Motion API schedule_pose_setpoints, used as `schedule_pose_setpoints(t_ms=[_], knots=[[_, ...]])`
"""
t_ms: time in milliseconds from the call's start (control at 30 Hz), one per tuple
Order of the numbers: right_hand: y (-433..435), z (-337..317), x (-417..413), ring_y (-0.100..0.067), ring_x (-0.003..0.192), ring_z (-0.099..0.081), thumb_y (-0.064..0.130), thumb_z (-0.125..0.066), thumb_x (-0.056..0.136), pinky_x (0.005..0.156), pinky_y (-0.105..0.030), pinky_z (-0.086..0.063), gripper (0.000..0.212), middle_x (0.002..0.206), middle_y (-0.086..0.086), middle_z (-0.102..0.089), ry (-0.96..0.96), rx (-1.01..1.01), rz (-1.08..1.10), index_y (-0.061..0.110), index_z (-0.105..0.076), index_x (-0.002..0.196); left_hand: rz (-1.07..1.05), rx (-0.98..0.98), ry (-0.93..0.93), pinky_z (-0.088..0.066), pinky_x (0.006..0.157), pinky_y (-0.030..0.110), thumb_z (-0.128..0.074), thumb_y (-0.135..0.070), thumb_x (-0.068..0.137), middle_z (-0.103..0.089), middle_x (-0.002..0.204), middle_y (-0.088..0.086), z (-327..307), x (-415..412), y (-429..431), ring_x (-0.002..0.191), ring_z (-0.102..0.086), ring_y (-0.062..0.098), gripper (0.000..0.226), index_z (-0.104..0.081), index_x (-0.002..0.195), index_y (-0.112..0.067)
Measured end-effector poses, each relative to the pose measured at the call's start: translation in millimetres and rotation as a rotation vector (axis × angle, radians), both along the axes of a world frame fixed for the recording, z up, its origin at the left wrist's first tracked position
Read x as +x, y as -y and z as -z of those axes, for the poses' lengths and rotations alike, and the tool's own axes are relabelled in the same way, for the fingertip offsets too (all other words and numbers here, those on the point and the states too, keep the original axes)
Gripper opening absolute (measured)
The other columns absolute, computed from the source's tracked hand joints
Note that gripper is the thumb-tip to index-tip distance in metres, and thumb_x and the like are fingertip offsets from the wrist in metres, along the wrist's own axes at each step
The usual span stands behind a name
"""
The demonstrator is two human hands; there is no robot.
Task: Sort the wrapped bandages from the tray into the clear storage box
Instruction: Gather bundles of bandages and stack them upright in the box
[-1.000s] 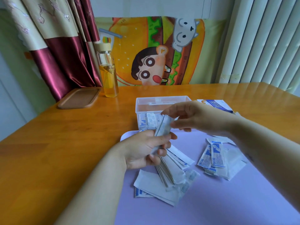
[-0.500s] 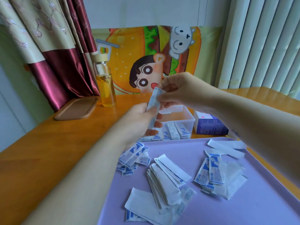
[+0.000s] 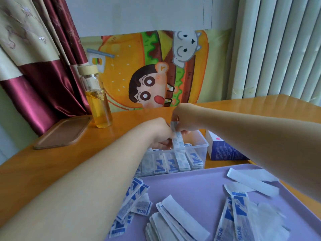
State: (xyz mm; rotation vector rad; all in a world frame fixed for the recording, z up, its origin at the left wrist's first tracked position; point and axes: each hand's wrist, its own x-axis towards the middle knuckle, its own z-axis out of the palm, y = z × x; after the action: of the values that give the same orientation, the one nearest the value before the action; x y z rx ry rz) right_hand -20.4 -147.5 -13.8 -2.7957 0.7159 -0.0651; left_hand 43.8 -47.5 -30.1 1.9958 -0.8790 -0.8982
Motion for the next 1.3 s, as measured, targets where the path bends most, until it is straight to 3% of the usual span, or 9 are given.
schedule_pose_setpoints(t_ms=[200,267,400,500,733,833,933,1133,1300], knots=[[4,24,17,-0.007,0.063,-0.056,0.017,-0.056,0.092,0.061,-0.011,-0.042,0.027,0.102,-0.003,-0.071,-0.279,-0.066,0.009,0.006,-0.063,0.116,0.072,0.16,0.075,-0.054,0.059,0.022,-0.053,-0.001,0.092,-0.049,0.074,0.006,13,7,9,0.066,-0.048,0.014,0.024,-0.056,0.07,-0.012],[4,28,21,-0.008,0.068,-0.06,0.018,-0.054,0.094,0.069,-0.012,-0.045,0.027,0.1,-0.004,-0.07,-0.335,-0.045,-0.002,0.006,-0.062,0.116,0.088,0.189,0.085,-0.057,0.072,0.028,-0.051,-0.002,0.093,-0.047,0.07,0.006,15,8,10,0.063,-0.048,0.016,0.026,-0.055,0.07,-0.013],[2,30,20,-0.005,0.06,-0.053,0.017,-0.052,0.094,0.054,-0.01,-0.038,0.026,0.094,0.001,-0.069,-0.352,-0.175,-0.068,0.006,-0.064,0.114,0.106,0.266,0.055,-0.056,0.072,0.024,-0.048,-0.011,0.097,-0.065,0.107,0.011,17,8,12,0.091,-0.067,0.02,0.011,-0.058,0.098,-0.012],[-7,32,16,-0.008,0.073,-0.047,0.025,-0.047,0.096,0.053,-0.013,-0.032,0.029,0.104,0.003,-0.067,-0.416,-0.342,-0.089,0.013,-0.062,0.119,0.091,0.279,0.093,-0.055,0.076,0.027,-0.047,-0.015,0.098,-0.065,0.116,0.018,22,10,15,0.106,-0.065,0.026,0.026,-0.057,0.115,0.002],[-7,37,20,-0.019,0.08,-0.045,0.023,-0.05,0.095,0.07,-0.024,-0.037,0.029,0.067,0.0,-0.04,-0.464,-0.447,-0.13,0.005,-0.059,0.116,0.097,0.371,0.029,-0.056,0.075,0.026,-0.047,-0.016,0.098,-0.065,0.114,0.021,25,15,18,0.111,-0.062,0.028,0.032,-0.058,0.116,0.008],[-10,31,18,-0.017,0.068,-0.044,0.02,-0.052,0.094,0.06,-0.023,-0.037,0.027,0.069,-0.001,-0.042,-0.454,-0.445,-0.115,0.003,-0.06,0.114,0.098,0.399,0.028,-0.055,0.083,0.027,-0.048,-0.016,0.098,-0.064,0.119,0.02,24,16,18,0.109,-0.064,0.026,0.034,-0.058,0.12,0.007],[-13,23,10,-0.018,0.081,-0.051,0.021,-0.054,0.094,0.06,-0.02,-0.038,0.029,0.094,-0.004,-0.055,-0.411,-0.451,-0.088,0.005,-0.059,0.118,0.108,0.338,0.13,-0.057,0.078,0.027,-0.05,-0.014,0.097,-0.068,0.107,0.013,16,15,13,0.09,-0.069,0.019,0.027,-0.06,0.116,0.003],[-31,5,-27,-0.019,0.09,-0.064,0.014,-0.053,0.09,0.078,-0.027,-0.051,0.02,0.097,-0.003,-0.069,0.183,-0.24,-0.103,0.011,-0.07,0.1,-0.02,-0.029,0.598,-0.057,0.073,0.032,-0.054,-0.018,0.093,-0.071,0.078,0.001,-9,9,-62,0.075,-0.068,0.014,0.012,-0.062,0.084,-0.018],[-94,18,-48,-0.001,0.076,-0.054,0.021,-0.061,0.088,0.058,0.001,-0.036,0.019,0.098,0.011,-0.068,0.029,-0.118,-0.436,0.025,-0.07,0.104,0.077,0.363,0.643,-0.048,0.06,0.019,-0.066,-0.035,0.085,-0.069,0.088,-0.007,14,6,-148,0.072,-0.061,0.005,0.014,-0.068,0.093,-0.023]])
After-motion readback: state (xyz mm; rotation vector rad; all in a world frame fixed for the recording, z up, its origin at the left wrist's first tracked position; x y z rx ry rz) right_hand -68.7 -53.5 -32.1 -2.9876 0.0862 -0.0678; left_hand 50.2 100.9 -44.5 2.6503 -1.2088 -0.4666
